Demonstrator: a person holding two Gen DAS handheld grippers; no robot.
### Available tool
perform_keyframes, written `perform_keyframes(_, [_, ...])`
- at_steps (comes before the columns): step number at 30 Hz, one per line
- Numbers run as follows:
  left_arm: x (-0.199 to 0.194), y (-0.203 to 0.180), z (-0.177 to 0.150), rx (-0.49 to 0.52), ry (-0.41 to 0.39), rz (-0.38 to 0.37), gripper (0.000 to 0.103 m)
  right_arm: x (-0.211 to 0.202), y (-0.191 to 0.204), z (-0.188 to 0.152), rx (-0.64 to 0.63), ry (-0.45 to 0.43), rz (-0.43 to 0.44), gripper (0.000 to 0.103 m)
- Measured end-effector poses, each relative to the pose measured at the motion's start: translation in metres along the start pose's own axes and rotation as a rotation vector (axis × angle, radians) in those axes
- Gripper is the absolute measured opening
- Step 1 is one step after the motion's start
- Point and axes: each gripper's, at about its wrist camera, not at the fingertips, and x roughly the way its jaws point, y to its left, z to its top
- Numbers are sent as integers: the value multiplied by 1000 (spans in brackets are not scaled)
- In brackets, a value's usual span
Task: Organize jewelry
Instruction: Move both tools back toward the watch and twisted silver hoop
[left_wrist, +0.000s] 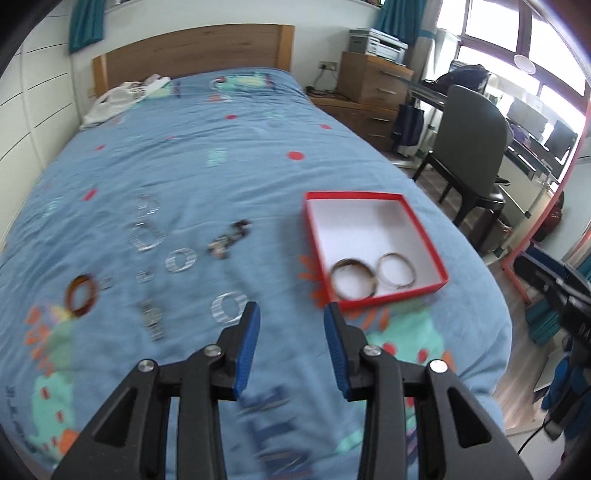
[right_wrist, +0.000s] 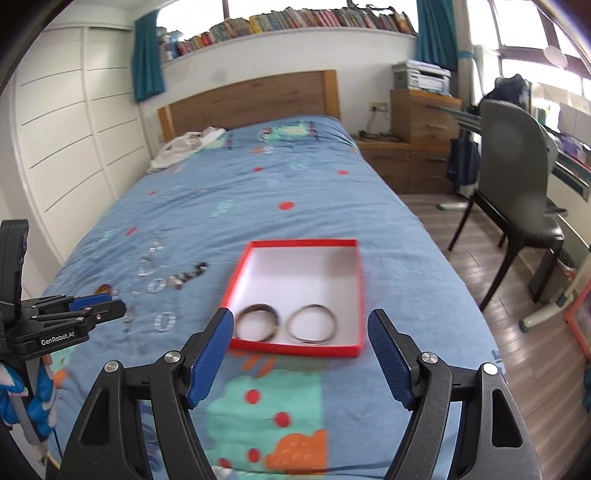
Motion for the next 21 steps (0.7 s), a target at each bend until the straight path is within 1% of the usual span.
perform_keyframes(7, [-75, 81, -32, -61, -84, 98, 34, -25, 52, 0, -59, -47, 82, 74])
perform_keyframes(10, [-99, 110, -44, -91, -103, 139, 35, -31, 67, -1, -78, -55, 105, 73])
perform_keyframes(14, [-114, 137, -58, -146, -116, 171, 35, -32, 82, -1, -94, -59, 130, 73])
perform_keyframes(16, [-117, 149, -65, -182, -116, 175, 35, -30, 88, -2, -104, -55, 142, 73])
perform_keyframes(18, [-116, 154, -72, -205, -111, 183, 35, -28, 93, -4, -115, -52, 148, 73])
perform_keyframes(21, [-110, 156, -79, -214, -91, 193, 36, -21, 100, -7, -122, -40, 169, 72])
